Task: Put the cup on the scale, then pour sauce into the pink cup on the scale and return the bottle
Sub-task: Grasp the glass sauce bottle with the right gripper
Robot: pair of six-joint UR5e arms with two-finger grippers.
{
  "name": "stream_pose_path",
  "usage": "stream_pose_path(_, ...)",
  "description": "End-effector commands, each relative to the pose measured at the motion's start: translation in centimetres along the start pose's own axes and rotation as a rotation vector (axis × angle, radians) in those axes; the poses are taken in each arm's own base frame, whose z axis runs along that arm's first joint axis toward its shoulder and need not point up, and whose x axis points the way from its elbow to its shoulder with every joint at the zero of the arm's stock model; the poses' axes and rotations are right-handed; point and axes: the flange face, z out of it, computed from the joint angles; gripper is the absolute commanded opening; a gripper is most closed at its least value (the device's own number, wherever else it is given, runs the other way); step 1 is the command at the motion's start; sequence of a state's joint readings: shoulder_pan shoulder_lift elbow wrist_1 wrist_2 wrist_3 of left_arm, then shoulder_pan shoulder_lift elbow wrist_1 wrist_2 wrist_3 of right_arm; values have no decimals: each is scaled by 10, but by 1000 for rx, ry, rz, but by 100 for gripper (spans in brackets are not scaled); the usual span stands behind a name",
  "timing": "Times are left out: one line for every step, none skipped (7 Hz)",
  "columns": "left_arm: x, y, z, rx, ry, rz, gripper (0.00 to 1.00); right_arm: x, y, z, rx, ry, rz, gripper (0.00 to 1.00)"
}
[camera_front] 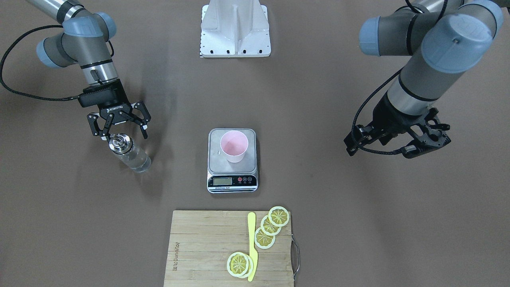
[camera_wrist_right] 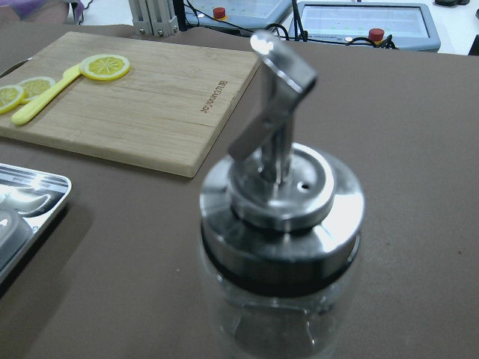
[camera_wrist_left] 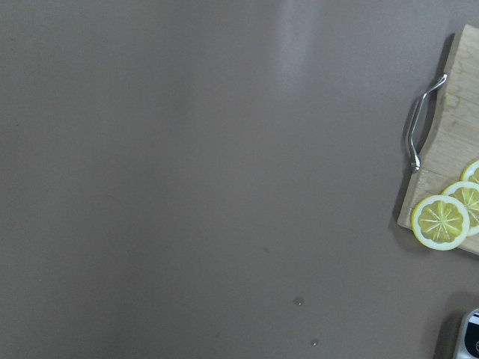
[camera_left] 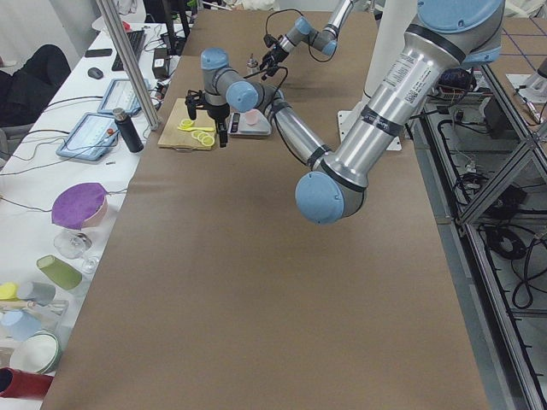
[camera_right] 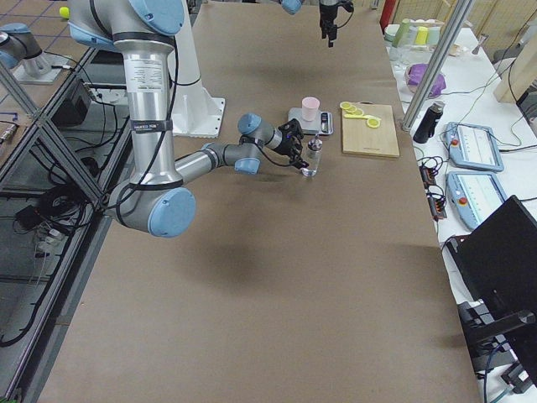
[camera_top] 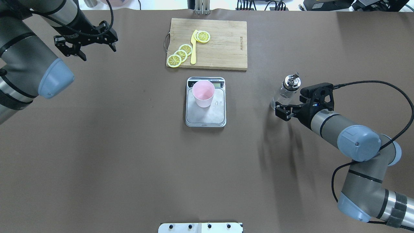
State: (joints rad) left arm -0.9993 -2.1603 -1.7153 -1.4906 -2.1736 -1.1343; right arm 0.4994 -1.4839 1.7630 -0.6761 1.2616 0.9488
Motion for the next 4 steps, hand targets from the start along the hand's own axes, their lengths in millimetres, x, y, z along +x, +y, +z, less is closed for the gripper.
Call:
stream_pose_path(0, 0, 1, -1, 0, 1, 98, 3, -8, 10, 14, 17, -7, 100)
stream_pose_path(0, 0, 1, -1, 0, -1, 98, 0, -16, 21, 24, 23, -3, 100)
stream_pose_path(0, -1, 1, 1, -1, -1, 98, -3, -20, 28, 30, 24, 1, 100)
stream_pose_path(0, -1, 1, 1, -1, -1, 98, -2, -22, 30, 32, 26, 1, 100)
